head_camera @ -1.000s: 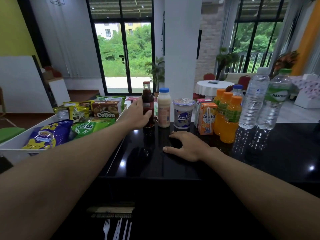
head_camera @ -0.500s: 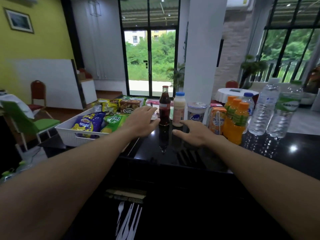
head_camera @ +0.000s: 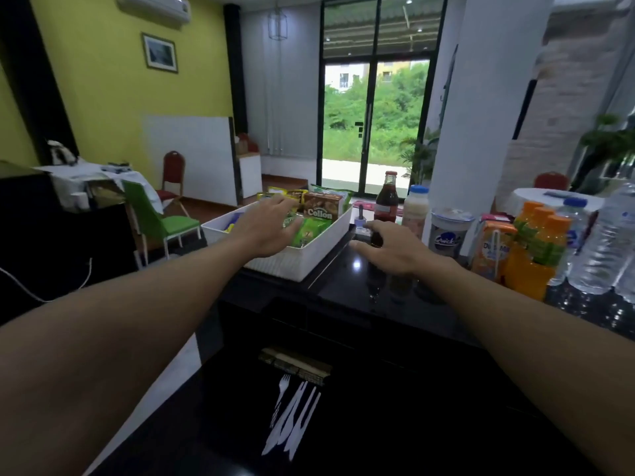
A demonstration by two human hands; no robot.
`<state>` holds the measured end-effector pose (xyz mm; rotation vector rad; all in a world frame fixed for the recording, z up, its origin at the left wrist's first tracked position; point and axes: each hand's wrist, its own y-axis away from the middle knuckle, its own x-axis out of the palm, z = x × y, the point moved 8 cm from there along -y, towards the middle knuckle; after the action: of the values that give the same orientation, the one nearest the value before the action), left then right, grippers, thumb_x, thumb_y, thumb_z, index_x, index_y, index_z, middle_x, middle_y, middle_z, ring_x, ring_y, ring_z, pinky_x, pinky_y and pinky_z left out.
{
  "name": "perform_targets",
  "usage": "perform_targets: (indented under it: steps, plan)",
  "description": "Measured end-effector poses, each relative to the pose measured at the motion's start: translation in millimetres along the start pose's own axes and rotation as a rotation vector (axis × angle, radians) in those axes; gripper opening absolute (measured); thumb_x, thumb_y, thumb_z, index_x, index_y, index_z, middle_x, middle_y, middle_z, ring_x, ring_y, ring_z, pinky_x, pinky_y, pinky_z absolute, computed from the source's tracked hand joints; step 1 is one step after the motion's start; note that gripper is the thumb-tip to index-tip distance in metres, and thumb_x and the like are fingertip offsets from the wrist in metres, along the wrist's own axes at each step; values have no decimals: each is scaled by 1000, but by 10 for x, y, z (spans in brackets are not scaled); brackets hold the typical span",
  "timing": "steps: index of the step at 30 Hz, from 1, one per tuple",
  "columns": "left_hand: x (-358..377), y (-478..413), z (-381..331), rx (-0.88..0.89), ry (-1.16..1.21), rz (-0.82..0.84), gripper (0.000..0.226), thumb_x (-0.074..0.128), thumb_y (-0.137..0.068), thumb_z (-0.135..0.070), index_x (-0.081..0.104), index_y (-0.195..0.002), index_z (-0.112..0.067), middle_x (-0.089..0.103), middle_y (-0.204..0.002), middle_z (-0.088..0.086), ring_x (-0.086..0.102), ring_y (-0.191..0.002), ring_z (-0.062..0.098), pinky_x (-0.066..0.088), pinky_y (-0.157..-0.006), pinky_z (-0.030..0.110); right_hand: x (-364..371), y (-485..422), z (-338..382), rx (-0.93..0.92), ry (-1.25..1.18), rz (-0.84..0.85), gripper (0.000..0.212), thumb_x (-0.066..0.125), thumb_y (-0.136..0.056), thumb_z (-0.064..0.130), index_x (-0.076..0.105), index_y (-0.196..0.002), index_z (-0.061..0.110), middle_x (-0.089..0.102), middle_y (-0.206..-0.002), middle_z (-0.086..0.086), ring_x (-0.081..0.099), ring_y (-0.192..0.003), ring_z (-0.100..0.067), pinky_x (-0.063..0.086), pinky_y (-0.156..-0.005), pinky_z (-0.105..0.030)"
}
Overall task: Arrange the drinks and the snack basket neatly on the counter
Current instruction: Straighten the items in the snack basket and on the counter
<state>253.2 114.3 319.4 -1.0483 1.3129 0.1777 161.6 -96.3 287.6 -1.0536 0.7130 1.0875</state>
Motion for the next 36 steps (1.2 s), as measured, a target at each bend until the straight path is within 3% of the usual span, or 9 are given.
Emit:
perform_targets:
  steps: [3, 9, 14, 19, 24, 26, 28, 31, 36]
  plan:
    - [-35, 29, 352, -55, -12, 25, 48, 44, -100, -42, 50, -139, -16, 53, -139, 8, 52, -123, 30, 43, -98, 43, 83, -123, 179, -22, -2, -2, 72, 59, -93, 59, 46, -149, 15, 53, -146, -11, 53, -128, -28, 43, -100, -38]
    - [134, -96, 1039, -169, 76, 109, 50, 51, -97, -35, 48, -143, -17, 45, -147, 11, 48, -130, 30, 41, -103, 44, 311, -420, 512, -12, -36, -12, 75, 64, -91, 58, 48, -148, 13, 51, -149, -12, 52, -130, -29, 44, -106, -42]
    - [304, -306, 1364, -112, 78, 157, 50, 55, -95, -34, 52, -141, -17, 51, -145, 10, 46, -132, 29, 41, -107, 45, 534, -774, 746, 29, -11, 0, 64, 57, -96, 57, 53, -143, 14, 52, -149, -10, 49, -133, -28, 40, -105, -39]
    - [553, -485, 1514, -66, 98, 289, 44, 46, -97, -37, 58, -135, -20, 58, -135, 16, 54, -118, 33, 46, -99, 44, 668, -1049, 801, 119, 52, 72, 51, 57, -97, 54, 60, -135, 20, 54, -146, -11, 50, -131, -28, 40, -104, -38]
    - [790, -609, 1619, -72, 1, 446, 67, 33, -88, -58, 36, -151, -36, 32, -157, 13, 33, -135, 40, 33, -109, 49, 770, -1168, 758, 206, 14, 182, 66, 76, -86, 41, 46, -141, 20, 56, -134, -13, 58, -112, -26, 52, -92, -35]
    - [829, -652, 1624, -43, -38, 485, 78, 28, -79, -63, 35, -152, -36, 31, -158, 12, 29, -138, 40, 29, -112, 52, 779, -1205, 766, 222, 9, 211, 72, 77, -85, 40, 44, -146, 19, 54, -138, -13, 57, -117, -28, 51, -99, -40]
    - [834, -695, 1634, -40, -14, 477, 82, 30, -73, -65, 41, -148, -35, 37, -151, 16, 28, -136, 40, 31, -108, 50, 760, -1241, 778, 225, 28, 225, 75, 77, -84, 40, 45, -149, 20, 51, -145, -14, 52, -126, -31, 47, -107, -45]
    - [772, -719, 1655, -30, 52, 378, 76, 37, -70, -64, 54, -137, -32, 45, -138, 15, 31, -130, 36, 35, -96, 45, 695, -1291, 793, 215, 82, 220, 76, 78, -83, 40, 48, -149, 20, 47, -150, -12, 49, -130, -29, 45, -105, -38]
    - [644, -696, 1674, -32, 112, 284, 63, 43, -74, -62, 57, -125, -28, 57, -129, 9, 47, -119, 31, 38, -91, 43, 564, -1331, 818, 223, 91, 178, 70, 83, -79, 33, 53, -139, 14, 52, -137, -9, 51, -113, -21, 49, -93, -35]
